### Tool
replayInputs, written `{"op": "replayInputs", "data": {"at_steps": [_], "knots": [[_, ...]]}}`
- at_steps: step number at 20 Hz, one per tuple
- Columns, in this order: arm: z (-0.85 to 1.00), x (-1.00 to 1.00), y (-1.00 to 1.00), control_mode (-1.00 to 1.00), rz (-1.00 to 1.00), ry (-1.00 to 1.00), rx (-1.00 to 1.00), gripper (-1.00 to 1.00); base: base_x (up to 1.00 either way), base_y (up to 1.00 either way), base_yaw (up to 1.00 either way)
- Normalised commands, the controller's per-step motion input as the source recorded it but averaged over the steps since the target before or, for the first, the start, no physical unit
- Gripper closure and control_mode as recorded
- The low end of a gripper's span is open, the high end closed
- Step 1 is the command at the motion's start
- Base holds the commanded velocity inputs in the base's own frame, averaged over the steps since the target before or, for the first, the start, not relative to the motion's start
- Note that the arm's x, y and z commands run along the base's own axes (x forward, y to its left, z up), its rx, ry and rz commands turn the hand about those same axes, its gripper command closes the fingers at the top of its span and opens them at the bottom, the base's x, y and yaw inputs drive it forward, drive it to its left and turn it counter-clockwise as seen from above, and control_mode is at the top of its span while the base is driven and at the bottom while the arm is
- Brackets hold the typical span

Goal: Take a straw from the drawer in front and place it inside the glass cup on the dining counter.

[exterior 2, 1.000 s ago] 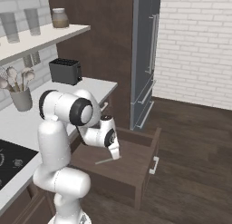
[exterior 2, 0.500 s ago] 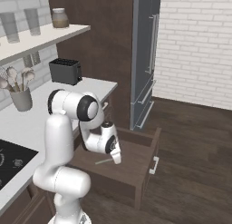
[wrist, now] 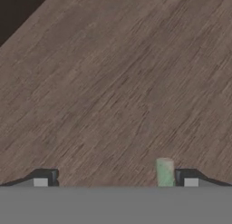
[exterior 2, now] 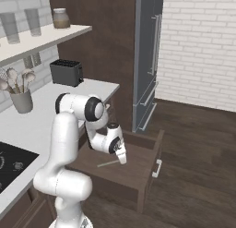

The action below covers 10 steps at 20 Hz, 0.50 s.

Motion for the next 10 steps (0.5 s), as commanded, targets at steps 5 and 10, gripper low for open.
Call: {"op": "replayInputs", "data": {"at_steps": [5,10], "knots": [[-0.30,-0.01,-0.18,-1.00,0.00,0.03,0.01,-1.00,0.00,0.00,0.00],[-0.14,-0.04,-0.08,-1.00,0.00,0.00,0.04,-1.00,0.00,0.00,0.00]]}}
